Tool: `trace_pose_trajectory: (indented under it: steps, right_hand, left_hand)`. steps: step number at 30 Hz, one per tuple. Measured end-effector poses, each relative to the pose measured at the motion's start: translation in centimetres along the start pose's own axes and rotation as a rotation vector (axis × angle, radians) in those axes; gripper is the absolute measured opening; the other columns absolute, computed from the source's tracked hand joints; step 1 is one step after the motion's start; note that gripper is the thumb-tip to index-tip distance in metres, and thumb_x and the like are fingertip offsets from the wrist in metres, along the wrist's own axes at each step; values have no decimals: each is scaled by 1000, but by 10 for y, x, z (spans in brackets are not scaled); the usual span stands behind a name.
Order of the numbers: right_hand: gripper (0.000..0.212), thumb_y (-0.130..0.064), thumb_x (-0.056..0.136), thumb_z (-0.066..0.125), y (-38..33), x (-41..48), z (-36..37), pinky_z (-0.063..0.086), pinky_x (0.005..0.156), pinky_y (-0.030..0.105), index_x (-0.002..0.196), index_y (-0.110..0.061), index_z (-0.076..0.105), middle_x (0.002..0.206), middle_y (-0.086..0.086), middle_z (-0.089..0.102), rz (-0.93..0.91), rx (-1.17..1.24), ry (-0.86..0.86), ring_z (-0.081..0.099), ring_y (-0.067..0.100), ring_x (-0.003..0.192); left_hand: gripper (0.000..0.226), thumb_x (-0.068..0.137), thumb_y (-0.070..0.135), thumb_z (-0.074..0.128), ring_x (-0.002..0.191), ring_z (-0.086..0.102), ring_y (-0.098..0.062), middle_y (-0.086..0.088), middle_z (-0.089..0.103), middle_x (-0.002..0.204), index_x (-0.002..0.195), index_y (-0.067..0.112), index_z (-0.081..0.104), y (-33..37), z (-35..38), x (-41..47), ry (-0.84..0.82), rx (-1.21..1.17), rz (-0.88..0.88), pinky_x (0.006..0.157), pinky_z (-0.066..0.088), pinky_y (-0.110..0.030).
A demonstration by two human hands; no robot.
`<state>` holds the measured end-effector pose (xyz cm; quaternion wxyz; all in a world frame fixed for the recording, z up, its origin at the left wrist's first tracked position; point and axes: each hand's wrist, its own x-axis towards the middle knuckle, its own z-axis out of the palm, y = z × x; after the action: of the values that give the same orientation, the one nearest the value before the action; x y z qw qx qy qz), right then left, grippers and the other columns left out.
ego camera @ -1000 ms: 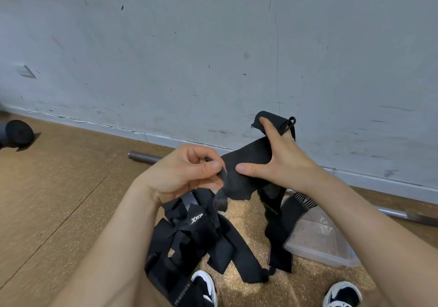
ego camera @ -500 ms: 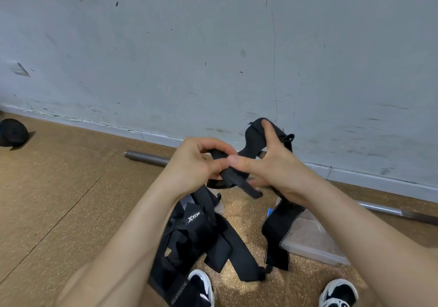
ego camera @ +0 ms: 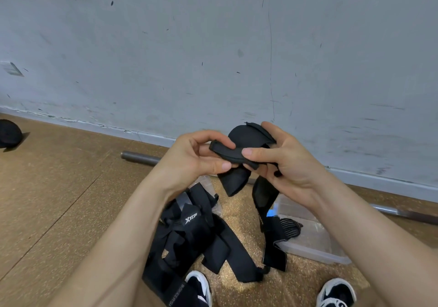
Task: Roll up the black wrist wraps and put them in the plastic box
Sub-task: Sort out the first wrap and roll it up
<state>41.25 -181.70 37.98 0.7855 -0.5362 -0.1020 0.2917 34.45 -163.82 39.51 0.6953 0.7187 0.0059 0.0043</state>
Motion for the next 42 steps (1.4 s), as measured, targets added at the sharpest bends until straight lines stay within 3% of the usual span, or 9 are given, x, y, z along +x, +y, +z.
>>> trace_pose_trajectory:
  steps: [5,14,17,20,25,31,34,37,42]
  right_hand:
    - [69,6,82,66,2,-3,1,58,68,31,144,-9,41,118,14,66,63,50,-79,70,22,89]
    - [103,17,78,68,4,-5,2,55,96,36,157,-27,16,138,10,54,-64,-144,37,68,20,110]
    - [106,16,81,66,3,-8,6,56,92,33,155,-39,14,121,-8,59,-122,-261,31,66,12,113]
    - [106,16,82,62,1,-12,12,57,86,27,153,-45,13,104,-26,57,-180,-338,44,65,2,109]
    - [104,6,72,67,0,-14,14,55,89,33,152,-42,20,112,-9,66,-218,-220,58,70,9,102]
    - [102,4,78,75,-3,-16,13,53,99,38,156,-30,18,117,2,67,-163,-144,80,71,13,103]
    - [96,10,75,74,-6,-11,8,55,96,41,155,-18,27,123,8,65,-124,-97,143,69,21,107]
    - [91,7,71,74,-14,-11,0,59,82,32,151,-13,34,122,14,67,-67,5,105,69,24,102]
    - [91,1,61,73,-13,-16,0,59,85,33,145,-6,40,118,20,70,0,113,-20,69,28,100]
  left_hand:
    - [27,62,-4,84,68,72,-17,-5,72,72,74,16,72,-2,3,1,-24,64,67,68,58,-22]
    - [16,75,13,81,70,70,-15,-5,71,73,81,7,68,-2,0,2,-57,67,-19,71,57,-22]
    - [17,74,20,77,67,68,-12,-5,71,71,80,7,66,-1,6,1,-16,45,-73,70,55,-22]
    - [22,77,6,78,50,57,-7,4,62,53,77,8,56,-2,14,5,116,-25,-69,58,46,-20]
    - [36,76,-2,76,43,50,-11,1,55,49,92,18,51,-4,17,8,169,-175,-38,48,45,-21]
    - [19,73,8,75,46,62,-14,-3,60,54,75,14,57,-3,21,5,129,-155,-40,44,48,-17]
    - [15,64,14,77,56,70,-18,-12,69,65,76,20,71,-2,15,4,38,-279,-4,51,55,-19]
    - [35,62,4,74,73,75,-23,-16,73,80,90,26,76,1,8,0,-117,-332,33,66,60,-24]
    - [24,54,12,77,61,73,-17,-11,73,69,74,25,78,3,11,0,-13,-271,59,53,57,-18]
